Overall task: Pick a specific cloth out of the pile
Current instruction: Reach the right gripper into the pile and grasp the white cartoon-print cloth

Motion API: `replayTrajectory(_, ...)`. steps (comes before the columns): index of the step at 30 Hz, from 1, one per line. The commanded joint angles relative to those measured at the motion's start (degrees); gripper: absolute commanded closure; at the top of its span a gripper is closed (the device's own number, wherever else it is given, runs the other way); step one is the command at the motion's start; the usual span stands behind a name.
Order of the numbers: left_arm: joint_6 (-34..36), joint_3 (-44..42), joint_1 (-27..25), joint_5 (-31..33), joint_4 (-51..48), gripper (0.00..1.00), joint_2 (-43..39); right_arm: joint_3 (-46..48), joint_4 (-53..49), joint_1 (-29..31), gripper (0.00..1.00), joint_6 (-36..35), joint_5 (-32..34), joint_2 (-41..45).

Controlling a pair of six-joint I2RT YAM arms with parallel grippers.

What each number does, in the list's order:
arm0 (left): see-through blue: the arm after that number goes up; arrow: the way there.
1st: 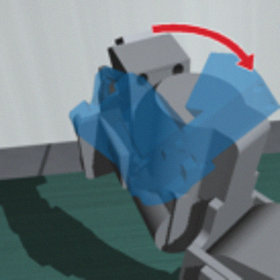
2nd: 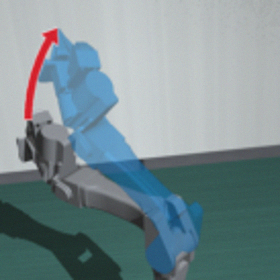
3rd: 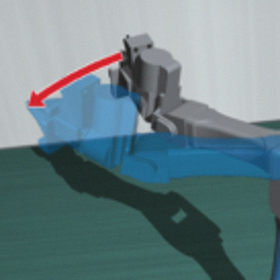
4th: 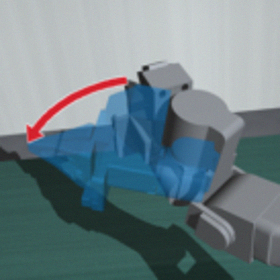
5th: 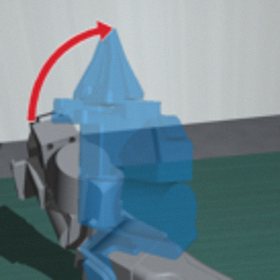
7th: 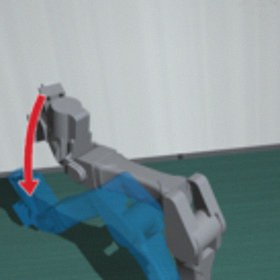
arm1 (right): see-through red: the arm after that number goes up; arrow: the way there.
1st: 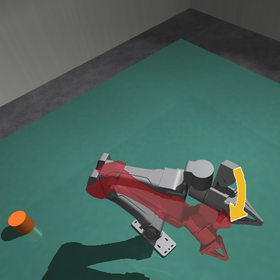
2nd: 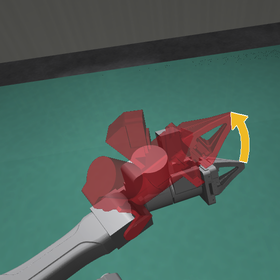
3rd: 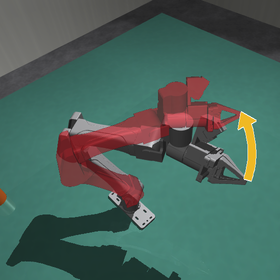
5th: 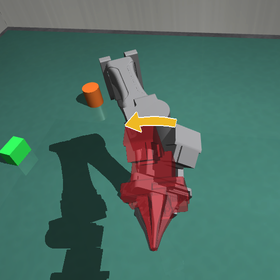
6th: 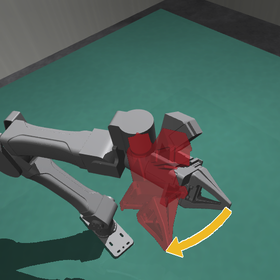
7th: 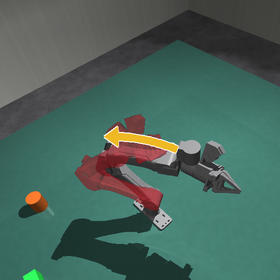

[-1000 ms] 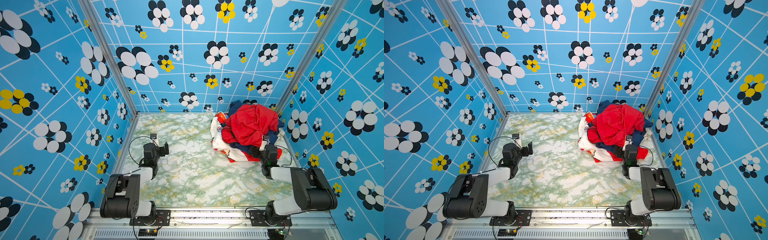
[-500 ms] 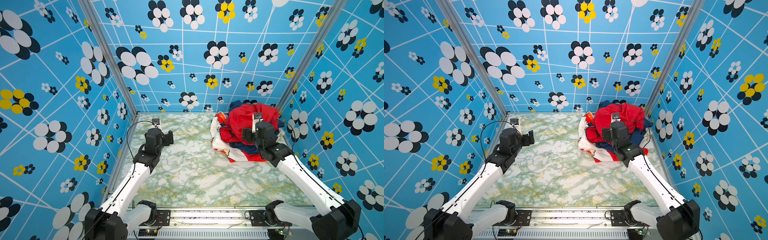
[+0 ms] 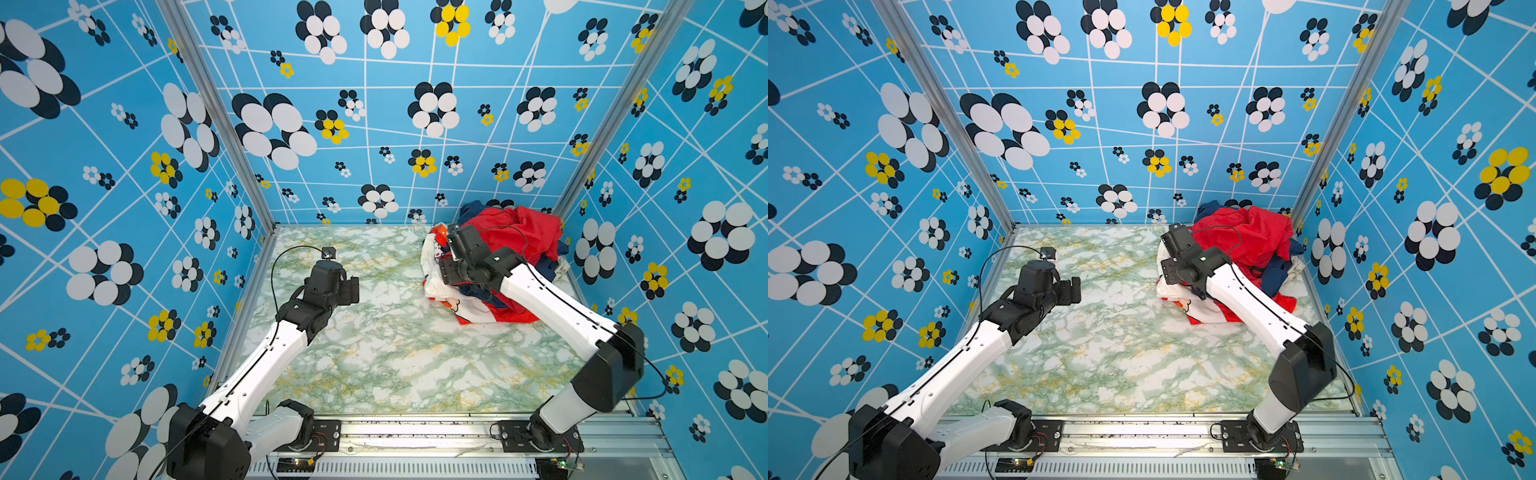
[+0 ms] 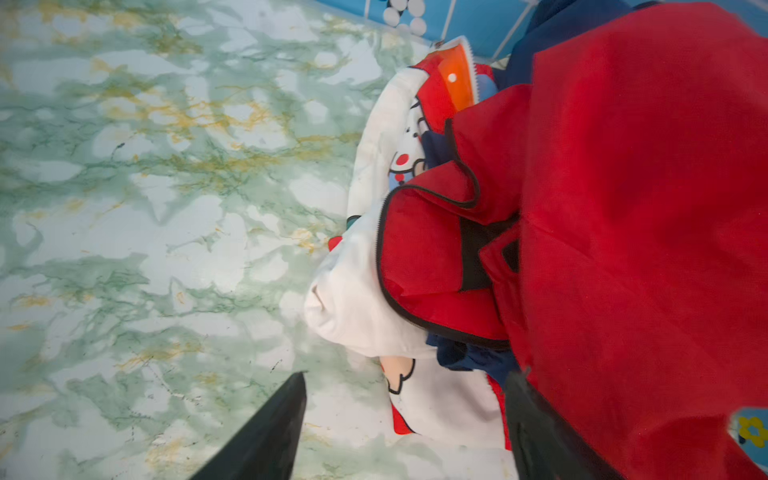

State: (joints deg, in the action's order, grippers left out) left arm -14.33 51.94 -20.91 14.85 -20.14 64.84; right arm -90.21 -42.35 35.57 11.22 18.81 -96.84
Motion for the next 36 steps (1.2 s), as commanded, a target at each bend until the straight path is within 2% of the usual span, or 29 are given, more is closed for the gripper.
replayTrajectory(1,-1.6,0.2,-0.5,-0.1,-1.3,0.05,-0.1,-5.4,-5.6,0.3,0.24,2.8,-4.3,-6.5)
replayTrajectory(5,-2.2,-0.8,-0.6,-1.4,-0.2,0.05,0.0,-11.7,-9.5,0.3,0.24,4.4,-3.7,-14.2)
replayTrajectory(9,-2.8,-1.4,-0.8,-1.8,0.1,0.05,0.6,-14.9,-9.7,0.4,0.22,5.7,-6.3,-19.1)
replayTrajectory(12,-2.9,-1.4,-0.8,-1.9,-0.1,0.05,1.1,-16.7,-10.7,0.3,0.26,6.8,-6.6,-21.3)
replayTrajectory(28,-3.5,-1.7,-0.9,-2.5,0.2,0.05,2.1,-15.8,-10.6,0.5,0.36,8.8,-6.8,-25.0)
replayTrajectory(36,-3.6,-2.1,-0.9,-2.6,0.6,0.04,2.0,-15.9,-10.1,1.0,0.37,9.1,-5.5,-25.6)
